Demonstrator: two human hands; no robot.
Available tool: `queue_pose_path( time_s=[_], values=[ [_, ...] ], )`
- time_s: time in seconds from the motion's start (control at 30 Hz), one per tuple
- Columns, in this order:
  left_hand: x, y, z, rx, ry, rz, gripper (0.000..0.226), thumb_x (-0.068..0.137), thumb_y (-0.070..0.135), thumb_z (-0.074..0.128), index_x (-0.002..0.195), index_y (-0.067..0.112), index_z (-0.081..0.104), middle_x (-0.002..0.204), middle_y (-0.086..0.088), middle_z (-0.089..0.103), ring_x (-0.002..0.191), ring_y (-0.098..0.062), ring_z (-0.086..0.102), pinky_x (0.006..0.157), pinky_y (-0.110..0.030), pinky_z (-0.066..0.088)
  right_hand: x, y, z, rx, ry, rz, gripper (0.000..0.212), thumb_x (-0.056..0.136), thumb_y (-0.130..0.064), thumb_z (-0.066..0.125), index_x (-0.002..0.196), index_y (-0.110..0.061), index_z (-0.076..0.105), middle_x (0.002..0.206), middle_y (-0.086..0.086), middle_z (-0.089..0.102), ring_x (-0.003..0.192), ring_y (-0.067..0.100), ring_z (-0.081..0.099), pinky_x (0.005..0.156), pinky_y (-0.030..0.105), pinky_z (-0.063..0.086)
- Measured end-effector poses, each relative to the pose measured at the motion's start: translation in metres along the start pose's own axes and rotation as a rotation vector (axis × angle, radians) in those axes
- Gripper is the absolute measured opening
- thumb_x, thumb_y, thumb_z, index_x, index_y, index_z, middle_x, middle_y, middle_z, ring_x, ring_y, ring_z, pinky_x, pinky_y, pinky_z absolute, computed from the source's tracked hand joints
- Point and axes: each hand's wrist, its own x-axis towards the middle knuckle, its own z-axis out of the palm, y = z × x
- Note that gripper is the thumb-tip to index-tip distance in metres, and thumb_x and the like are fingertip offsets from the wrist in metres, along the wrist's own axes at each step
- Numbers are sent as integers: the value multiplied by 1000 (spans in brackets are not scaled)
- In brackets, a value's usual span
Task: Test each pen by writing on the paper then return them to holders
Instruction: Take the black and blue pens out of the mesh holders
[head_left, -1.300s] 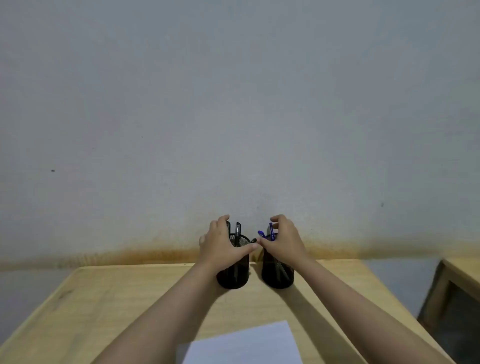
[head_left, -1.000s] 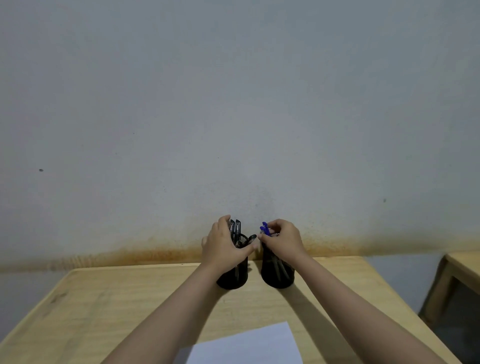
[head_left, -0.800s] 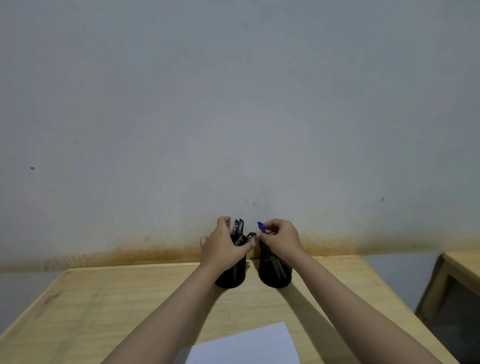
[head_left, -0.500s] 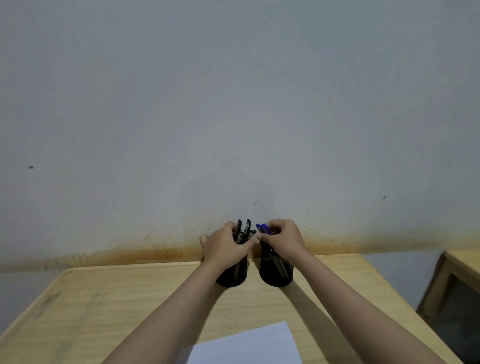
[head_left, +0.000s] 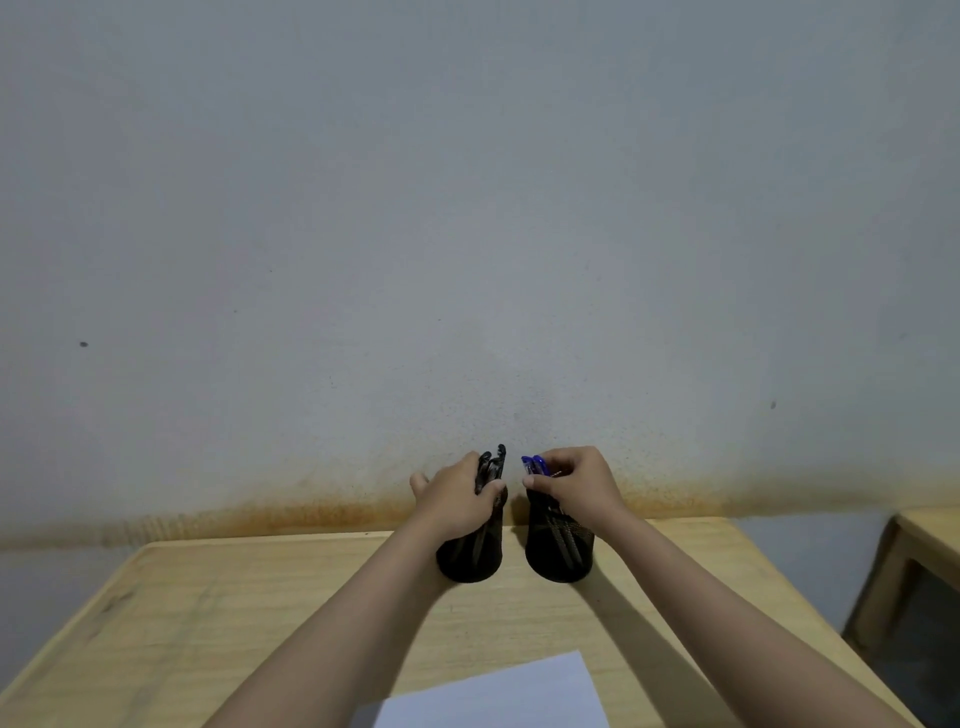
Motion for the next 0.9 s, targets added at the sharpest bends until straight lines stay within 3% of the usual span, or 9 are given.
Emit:
queue_pose_path(
  time_s=[0.13,0.23,0.3,0.37,0.5,0.6,0.73,0.83,0.9],
  values=[
    [-7,-4,-3,-195,63,-6,16,96,35,40,96,20,41,79,7,55,92,-23,54,82,-35,19,-1,-6,-6,12,15,-9,7,74,-11,79,79,-13,75,69,-1,70,63,12,63,66,27,51],
    [-8,-5,-6,-354,119,-23,9,97,29,39,99,24,47,86,16,64,89,-10,52,85,-33,19,-3,-15,-11,48,43,-60,7,76,-8,77,79,-13,74,77,4,74,73,16,69,78,36,57],
    [-7,-6,-8,-476,146,-47,9,97,28,40,95,29,49,86,18,67,91,-9,57,96,-38,29,-4,-23,-13,93,84,-106,10,77,-7,75,81,-16,74,84,5,75,82,18,71,85,40,57],
    [-8,-6,-14,-627,203,-42,12,97,24,40,92,30,49,86,14,68,91,-13,62,97,-46,42,-8,-36,-16,169,148,-167,19,78,-6,74,90,-21,73,89,4,75,89,17,71,88,39,57],
    [-22,7,-46,-859,406,7,17,99,12,36,94,17,51,90,3,64,79,2,61,79,-20,49,-23,-65,-25,324,283,-327,45,81,0,70,123,-15,62,97,5,73,93,12,71,86,21,54],
    [-34,7,-66,-963,569,42,18,99,12,35,94,20,50,91,0,66,91,-6,60,80,-17,43,-38,-81,-29,416,375,-371,43,82,2,69,121,-14,63,98,9,73,95,16,71,84,23,55],
    [-62,-2,-72,-1048,654,22,18,100,14,35,106,18,51,90,2,68,91,-2,60,69,-4,42,-65,-83,-24,547,397,-300,36,81,3,69,110,-18,67,95,13,73,92,20,72,82,30,57],
    [-86,-13,-58,-1061,626,-26,20,100,11,34,109,18,51,90,-1,67,92,-11,61,80,-19,46,-84,-67,-10,610,425,-171,31,81,2,69,107,-17,68,86,12,72,83,21,72,76,29,58],
    [-97,-23,-42,-1075,590,-97,20,99,9,34,107,18,50,87,-2,67,92,-17,62,82,-29,46,-93,-48,2,611,449,-69,29,80,-1,71,100,-22,69,80,13,70,78,22,69,78,37,59]
  ],
)
